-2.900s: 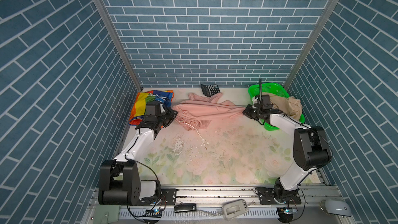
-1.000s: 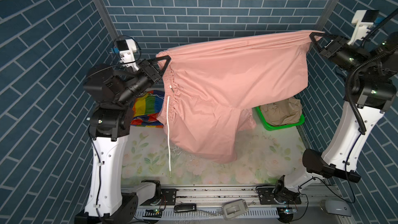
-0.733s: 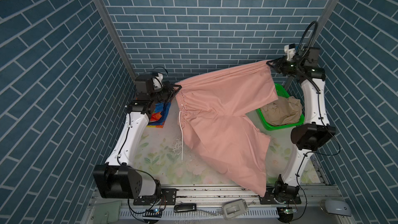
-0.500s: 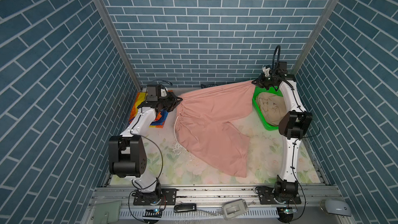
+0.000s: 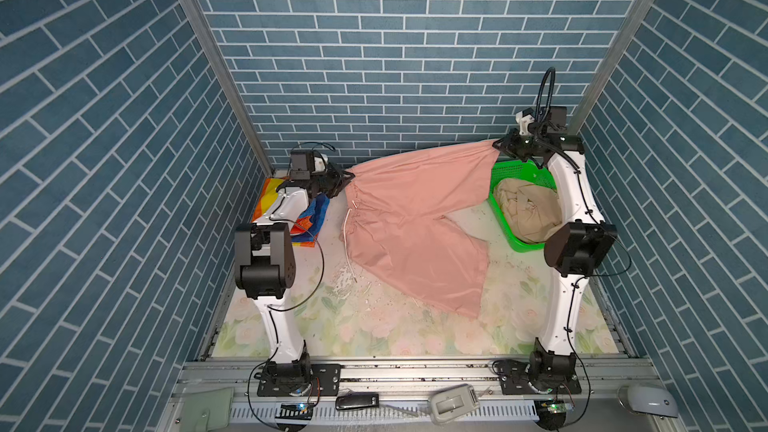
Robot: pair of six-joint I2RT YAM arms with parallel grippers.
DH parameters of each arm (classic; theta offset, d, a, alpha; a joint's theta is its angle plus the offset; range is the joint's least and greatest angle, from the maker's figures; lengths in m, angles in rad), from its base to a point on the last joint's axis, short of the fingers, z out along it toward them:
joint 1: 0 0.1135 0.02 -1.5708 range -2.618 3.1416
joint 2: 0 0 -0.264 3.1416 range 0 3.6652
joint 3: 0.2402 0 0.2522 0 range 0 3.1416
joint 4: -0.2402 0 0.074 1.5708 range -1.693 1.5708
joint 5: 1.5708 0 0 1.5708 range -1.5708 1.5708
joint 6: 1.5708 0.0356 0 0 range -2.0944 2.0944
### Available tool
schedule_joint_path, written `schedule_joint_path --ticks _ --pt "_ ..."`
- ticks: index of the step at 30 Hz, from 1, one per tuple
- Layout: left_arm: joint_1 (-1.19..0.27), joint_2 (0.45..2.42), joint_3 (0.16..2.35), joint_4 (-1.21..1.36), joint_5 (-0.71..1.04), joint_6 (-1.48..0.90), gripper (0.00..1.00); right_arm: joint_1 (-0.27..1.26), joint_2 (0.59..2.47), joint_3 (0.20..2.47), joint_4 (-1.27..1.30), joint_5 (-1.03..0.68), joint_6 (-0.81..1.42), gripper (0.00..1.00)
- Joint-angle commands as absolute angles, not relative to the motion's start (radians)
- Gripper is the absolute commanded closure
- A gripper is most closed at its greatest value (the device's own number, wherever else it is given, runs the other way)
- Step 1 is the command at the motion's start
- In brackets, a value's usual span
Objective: Fold and stack the shorts
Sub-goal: 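Swing the lifted shorts down and lay them flat across the table with both grippers, then hold the waistband with left gripper while right gripper drags the hem toward the robot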
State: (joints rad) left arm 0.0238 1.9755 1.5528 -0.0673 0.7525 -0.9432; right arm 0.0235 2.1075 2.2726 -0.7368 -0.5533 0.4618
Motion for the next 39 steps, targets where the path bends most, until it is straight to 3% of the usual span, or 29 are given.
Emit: schedule_joint_path --ticks 1,9,12,16,20,23,30,36,39 --pt "0.073 1.946 1.476 -0.022 0.735 -0.982 0.86 0.05 1.849 1.974 -0.602 -0.477 0.422 1.0" --pt "0.111 1.815 1.16 0.178 0.789 -1.074 0.76 0.131 1.41 1.136 -0.406 -0.427 0.507 1.0" --pt "0.128 1.761 1.046 0.212 0.799 -1.08 0.7 0.151 1.329 0.896 -0.341 -0.435 0.535 1.0" --pt "0.152 1.706 0.911 0.25 0.8 -1.086 0.68 0.189 1.279 0.679 -0.276 -0.445 0.567 1.0" --pt "0.172 1.694 0.861 0.237 0.808 -1.059 0.77 0.244 1.247 0.576 -0.226 -0.448 0.61 0.99" --pt "0.184 1.68 0.823 0.242 0.802 -1.054 0.77 0.292 1.227 0.546 -0.223 -0.436 0.623 0.95" --pt "0.167 1.656 0.803 0.172 0.807 -1.012 0.4 0.305 1.223 0.579 -0.256 -0.408 0.6 0.79" --pt "0.131 1.672 0.817 0.208 0.765 -1.05 0.37 0.305 1.279 0.59 -0.199 -0.435 0.625 0.71" --pt "0.123 1.712 0.825 0.278 0.752 -1.095 0.41 0.305 1.276 0.573 -0.173 -0.435 0.644 0.68"
